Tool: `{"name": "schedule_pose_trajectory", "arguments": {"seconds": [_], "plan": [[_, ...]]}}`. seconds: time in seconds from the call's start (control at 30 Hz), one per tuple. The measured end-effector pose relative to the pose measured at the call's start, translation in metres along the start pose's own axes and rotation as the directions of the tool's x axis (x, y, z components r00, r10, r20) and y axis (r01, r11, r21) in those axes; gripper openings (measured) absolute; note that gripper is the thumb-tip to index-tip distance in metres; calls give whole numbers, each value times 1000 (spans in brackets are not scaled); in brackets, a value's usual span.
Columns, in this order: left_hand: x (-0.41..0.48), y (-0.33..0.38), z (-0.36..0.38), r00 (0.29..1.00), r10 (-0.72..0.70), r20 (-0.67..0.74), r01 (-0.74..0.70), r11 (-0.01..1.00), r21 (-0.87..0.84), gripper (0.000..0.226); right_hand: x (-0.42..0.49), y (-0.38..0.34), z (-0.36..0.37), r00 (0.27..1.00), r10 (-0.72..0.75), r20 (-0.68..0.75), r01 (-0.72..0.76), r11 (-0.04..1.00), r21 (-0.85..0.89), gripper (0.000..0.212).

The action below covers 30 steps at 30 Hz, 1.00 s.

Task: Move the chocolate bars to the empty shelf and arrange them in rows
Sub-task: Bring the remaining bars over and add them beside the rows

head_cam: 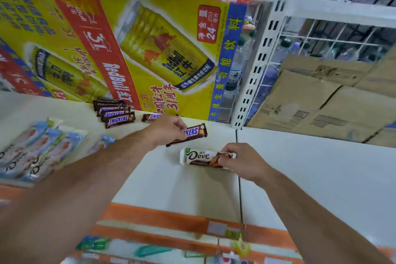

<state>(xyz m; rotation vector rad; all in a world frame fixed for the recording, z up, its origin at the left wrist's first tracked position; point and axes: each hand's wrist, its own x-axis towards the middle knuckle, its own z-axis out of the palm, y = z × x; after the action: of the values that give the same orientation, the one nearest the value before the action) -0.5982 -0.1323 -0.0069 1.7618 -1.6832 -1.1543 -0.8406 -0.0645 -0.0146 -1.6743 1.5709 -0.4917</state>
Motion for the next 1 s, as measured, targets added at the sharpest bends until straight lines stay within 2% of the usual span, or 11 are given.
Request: {"name": "schedule_pose_trajectory", "arguments": {"seconds": [0.17, 0.3, 0.53, 0.67, 0.93, 1.0], "plan": [[-24, 15, 24, 998, 28, 55, -24, 997, -76, 15, -44, 12, -13, 998, 49, -27, -45, 988, 148, 7], [-46, 25, 37, 988, 101, 119, -85, 988, -131, 18, -85, 15, -15, 991, 77, -106, -56, 980, 190, 7], [-95, 21, 70, 941, 183, 283, -109, 959, -260, 14, -168, 29, 1, 951, 202, -233, -159, 968, 192, 9], [-119, 21, 103, 916, 199, 349, -106, 957, -268, 14, -213, 45, 12, 925, 277, -260, -221, 949, 225, 10], [-155, 65, 169, 842, 276, 463, -187, 955, -230, 14, -292, 85, -11, 874, 296, -385, -209, 945, 253, 24], [-163, 81, 192, 823, 296, 485, -211, 952, -224, 15, -311, 102, -22, 865, 311, -394, -217, 939, 265, 18]]}}
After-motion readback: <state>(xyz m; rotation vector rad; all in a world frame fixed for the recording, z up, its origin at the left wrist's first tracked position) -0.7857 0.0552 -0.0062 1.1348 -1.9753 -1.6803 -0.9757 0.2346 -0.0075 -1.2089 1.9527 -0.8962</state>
